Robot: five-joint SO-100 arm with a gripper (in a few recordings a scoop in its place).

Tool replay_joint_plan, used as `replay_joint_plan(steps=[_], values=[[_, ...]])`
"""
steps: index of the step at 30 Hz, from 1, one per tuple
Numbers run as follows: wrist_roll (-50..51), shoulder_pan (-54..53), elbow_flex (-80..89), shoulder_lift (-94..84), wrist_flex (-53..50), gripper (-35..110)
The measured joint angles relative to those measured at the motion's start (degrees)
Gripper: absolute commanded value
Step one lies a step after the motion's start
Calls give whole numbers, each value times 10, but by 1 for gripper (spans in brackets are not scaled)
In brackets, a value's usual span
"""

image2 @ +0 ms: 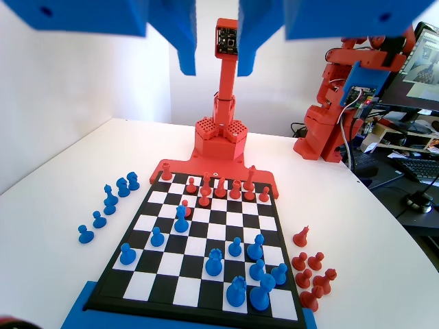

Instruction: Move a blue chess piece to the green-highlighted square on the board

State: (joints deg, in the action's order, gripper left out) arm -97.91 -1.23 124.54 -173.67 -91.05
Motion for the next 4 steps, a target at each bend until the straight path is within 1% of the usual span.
replay_joint_plan(steps=[4], values=[[0, 0, 0, 0, 0, 9]])
